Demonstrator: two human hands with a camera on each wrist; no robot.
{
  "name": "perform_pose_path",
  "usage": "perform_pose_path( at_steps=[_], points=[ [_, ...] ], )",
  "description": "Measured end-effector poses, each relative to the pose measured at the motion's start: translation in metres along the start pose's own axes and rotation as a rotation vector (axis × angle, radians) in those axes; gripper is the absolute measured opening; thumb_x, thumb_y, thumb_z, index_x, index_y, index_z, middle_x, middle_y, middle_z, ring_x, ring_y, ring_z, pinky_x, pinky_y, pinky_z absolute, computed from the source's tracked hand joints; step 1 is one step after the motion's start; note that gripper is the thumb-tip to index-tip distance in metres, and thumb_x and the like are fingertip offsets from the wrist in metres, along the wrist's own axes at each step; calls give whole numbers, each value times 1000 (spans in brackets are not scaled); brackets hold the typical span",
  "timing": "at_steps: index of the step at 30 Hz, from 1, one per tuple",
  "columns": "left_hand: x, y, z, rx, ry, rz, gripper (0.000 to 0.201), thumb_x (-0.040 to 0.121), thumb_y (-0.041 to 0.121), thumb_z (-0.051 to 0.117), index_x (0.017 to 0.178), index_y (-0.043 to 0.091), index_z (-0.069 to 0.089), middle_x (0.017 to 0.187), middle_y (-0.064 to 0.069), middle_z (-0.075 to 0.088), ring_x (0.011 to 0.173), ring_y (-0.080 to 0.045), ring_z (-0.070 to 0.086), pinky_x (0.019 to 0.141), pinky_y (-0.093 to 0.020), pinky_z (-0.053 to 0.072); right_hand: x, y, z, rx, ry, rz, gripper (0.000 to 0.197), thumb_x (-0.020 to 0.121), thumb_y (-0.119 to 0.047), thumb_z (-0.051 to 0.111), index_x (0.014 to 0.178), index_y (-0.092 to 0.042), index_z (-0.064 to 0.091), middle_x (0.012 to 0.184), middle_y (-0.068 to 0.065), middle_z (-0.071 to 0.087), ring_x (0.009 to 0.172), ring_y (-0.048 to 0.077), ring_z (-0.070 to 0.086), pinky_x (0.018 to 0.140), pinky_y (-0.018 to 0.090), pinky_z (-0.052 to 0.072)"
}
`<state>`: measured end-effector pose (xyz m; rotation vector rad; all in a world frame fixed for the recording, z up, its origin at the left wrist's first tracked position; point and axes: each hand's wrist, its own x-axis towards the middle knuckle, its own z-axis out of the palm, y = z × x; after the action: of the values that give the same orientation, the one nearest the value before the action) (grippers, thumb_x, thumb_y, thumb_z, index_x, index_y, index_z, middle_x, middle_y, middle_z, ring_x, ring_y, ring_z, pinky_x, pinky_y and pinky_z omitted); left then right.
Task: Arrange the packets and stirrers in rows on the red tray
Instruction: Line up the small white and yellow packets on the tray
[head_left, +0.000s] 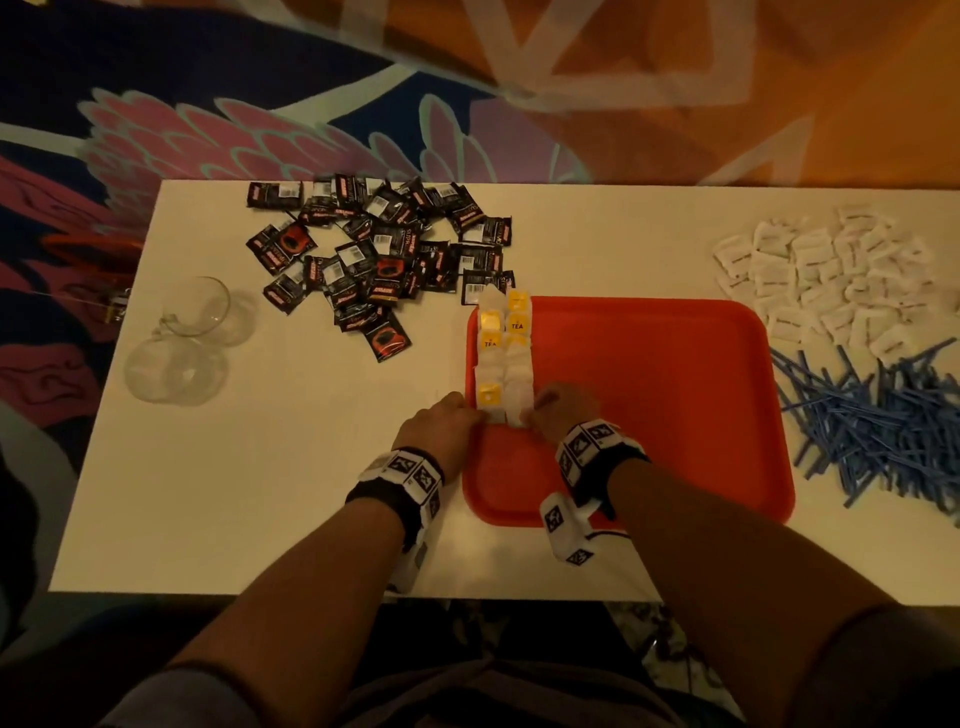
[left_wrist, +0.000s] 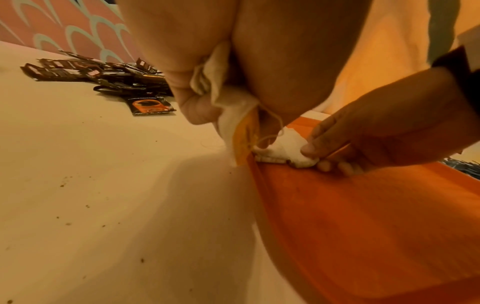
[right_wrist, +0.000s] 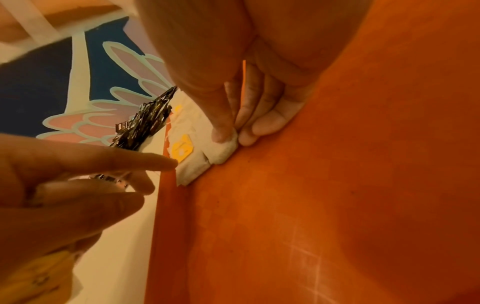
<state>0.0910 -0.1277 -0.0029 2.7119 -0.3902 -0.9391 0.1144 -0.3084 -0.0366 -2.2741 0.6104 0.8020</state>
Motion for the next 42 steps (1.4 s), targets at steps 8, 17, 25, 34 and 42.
perform_pose_path(
  at_steps=[8, 17, 25, 34, 42],
  points=[
    [8, 3, 4, 47, -36, -12, 50, 101, 44, 41, 150, 34, 36, 144, -3, 40, 121, -31, 53, 92, -33, 43, 2, 4, -3, -21, 47, -61, 14, 84, -29, 74, 88, -24, 61, 99, -3, 65, 87, 10, 55, 54, 15, 34],
    [12, 0, -19, -1114, 189, -259, 27, 98, 36, 59, 81, 18, 71, 76, 1, 65, 75, -18, 61, 70, -31, 47, -19, -15, -34, 173, 9, -237, 9, 86, -23, 72, 92, -19, 66, 87, -4, 65, 81, 11, 61, 61, 20, 48],
    [-6, 17, -71, -1644, 96, -397, 50, 100, 53, 45, 73, 13, 60, 59, -5, 59, 48, -18, 57, 47, -24, 46, -72, -64, -72, 225, -239, -787, 16, 79, -10, 78, 89, -20, 71, 85, -11, 68, 77, 1, 64, 74, 21, 54],
    [-14, 35, -107, -1805, 37, -321, 28, 99, 29, 58, 115, 7, 64, 64, -4, 58, 38, -9, 43, 33, -16, 34, -92, -88, -94, 139, 30, -919, 4, 82, -19, 77, 82, -22, 74, 83, -11, 64, 75, -1, 57, 70, 12, 44],
    [-23, 30, -112, -1531, 278, -291, 16, 98, 23, 59, 93, 12, 69, 74, -1, 57, 49, -9, 45, 38, -18, 31, -87, -104, -125, 385, 106, -726, 19, 83, -18, 75, 72, -30, 66, 70, -8, 66, 66, 6, 61, 64, 22, 46]
  ],
)
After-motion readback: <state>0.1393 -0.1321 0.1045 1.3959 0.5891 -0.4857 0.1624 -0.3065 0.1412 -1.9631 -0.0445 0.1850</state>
